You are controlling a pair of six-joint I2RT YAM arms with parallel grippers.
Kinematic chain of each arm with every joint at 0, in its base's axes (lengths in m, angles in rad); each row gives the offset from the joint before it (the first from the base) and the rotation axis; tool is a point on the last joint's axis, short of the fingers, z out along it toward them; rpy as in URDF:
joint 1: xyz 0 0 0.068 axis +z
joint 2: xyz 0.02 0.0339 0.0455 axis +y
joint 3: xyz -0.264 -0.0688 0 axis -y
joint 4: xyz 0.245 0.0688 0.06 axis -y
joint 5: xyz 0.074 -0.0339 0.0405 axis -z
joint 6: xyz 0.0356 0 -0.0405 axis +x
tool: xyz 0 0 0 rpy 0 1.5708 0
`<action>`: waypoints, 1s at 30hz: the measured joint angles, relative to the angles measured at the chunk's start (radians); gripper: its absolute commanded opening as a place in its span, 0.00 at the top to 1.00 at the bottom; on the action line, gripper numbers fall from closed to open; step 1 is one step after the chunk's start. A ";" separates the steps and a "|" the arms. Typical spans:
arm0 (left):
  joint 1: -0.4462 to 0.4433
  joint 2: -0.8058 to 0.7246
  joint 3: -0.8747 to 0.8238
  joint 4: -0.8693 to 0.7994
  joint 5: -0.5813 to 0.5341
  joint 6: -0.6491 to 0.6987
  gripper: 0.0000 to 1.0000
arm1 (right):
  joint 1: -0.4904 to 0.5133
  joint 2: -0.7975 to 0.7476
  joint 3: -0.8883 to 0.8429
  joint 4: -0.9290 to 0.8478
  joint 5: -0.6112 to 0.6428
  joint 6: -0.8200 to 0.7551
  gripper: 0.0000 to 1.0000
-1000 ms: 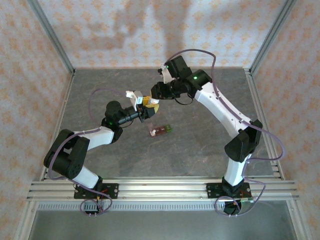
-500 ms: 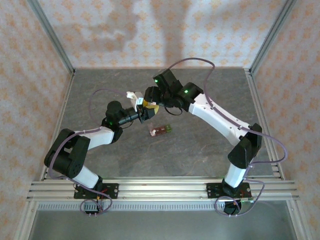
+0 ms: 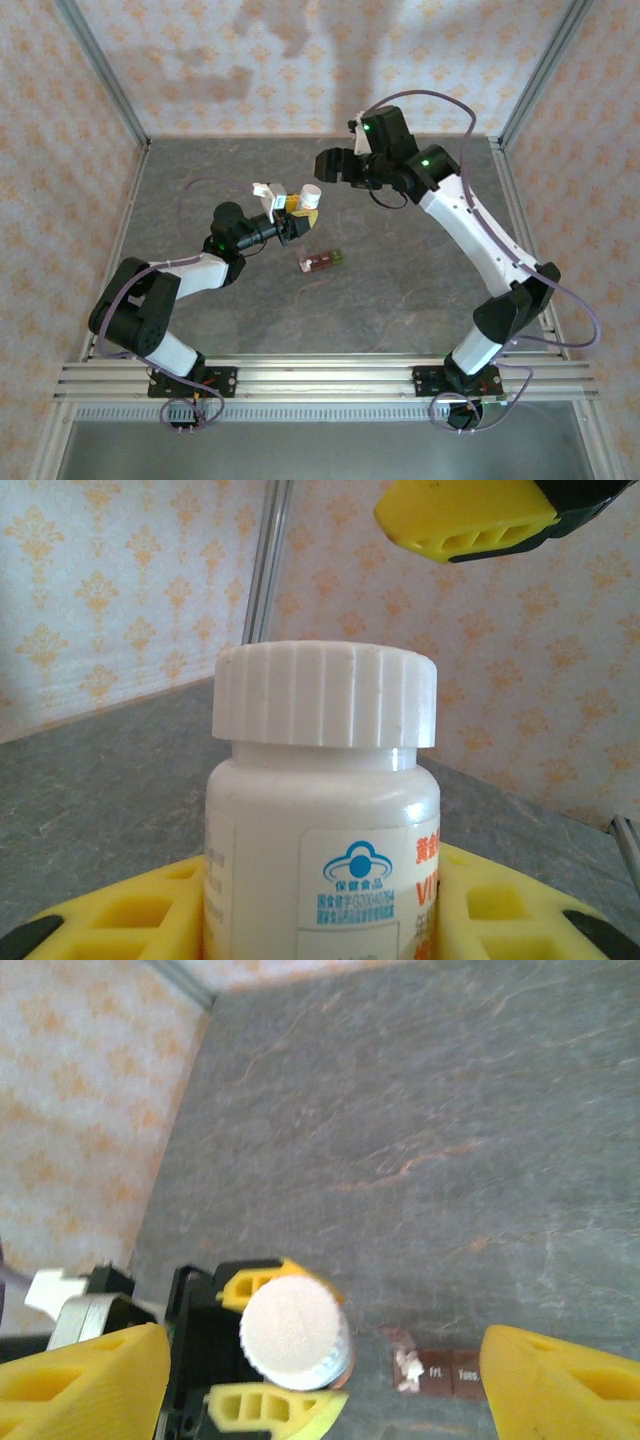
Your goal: Sort the pills into containers
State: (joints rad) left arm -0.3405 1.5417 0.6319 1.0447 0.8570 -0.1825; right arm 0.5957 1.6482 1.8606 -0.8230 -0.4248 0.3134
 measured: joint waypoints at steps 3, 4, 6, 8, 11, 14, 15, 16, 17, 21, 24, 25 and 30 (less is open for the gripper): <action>0.000 0.000 0.002 0.000 0.000 0.000 1.00 | 0.006 0.050 0.033 -0.018 -0.064 -0.031 0.23; 0.000 0.000 0.002 0.000 0.000 0.000 1.00 | 0.006 0.064 0.035 -0.020 -0.082 -0.037 0.24; 0.000 0.000 0.002 0.000 0.000 0.000 1.00 | 0.006 0.086 0.035 -0.028 -0.108 -0.045 0.25; 0.000 0.000 0.002 -0.002 0.000 0.000 1.00 | 0.006 0.103 0.035 -0.031 -0.127 -0.049 0.26; 0.000 -0.002 0.005 -0.008 0.000 0.000 1.00 | 0.006 0.116 0.035 -0.033 -0.148 -0.050 0.27; 0.000 -0.002 0.007 -0.008 0.000 0.000 1.00 | 0.007 0.116 0.035 -0.035 -0.162 -0.053 0.29; 0.000 -0.002 0.007 -0.008 0.000 0.000 1.00 | 0.008 0.116 0.035 -0.035 -0.167 -0.053 0.30; 0.000 -0.002 0.007 -0.008 0.000 0.000 1.00 | 0.008 0.118 0.035 -0.035 -0.171 -0.053 0.30; 0.000 -0.002 0.007 -0.008 0.000 0.000 1.00 | 0.010 0.119 0.035 -0.035 -0.172 -0.053 0.31; 0.000 -0.009 0.007 -0.009 0.000 0.000 1.00 | 0.013 0.126 0.035 -0.034 -0.177 -0.053 0.34; 0.000 -0.018 0.008 -0.010 0.000 0.000 1.00 | 0.015 0.135 0.035 -0.033 -0.178 -0.053 0.40; 0.000 -0.019 0.009 -0.011 0.000 0.000 1.00 | 0.016 0.138 0.035 -0.033 -0.178 -0.052 0.43; 0.000 -0.024 0.009 -0.035 0.000 0.000 1.00 | 0.021 0.148 0.035 -0.028 -0.179 -0.038 0.59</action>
State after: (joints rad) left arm -0.3405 1.5173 0.6407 1.0092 0.8574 -0.1825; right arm 0.6163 1.7958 1.8957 -0.8513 -0.6037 0.2756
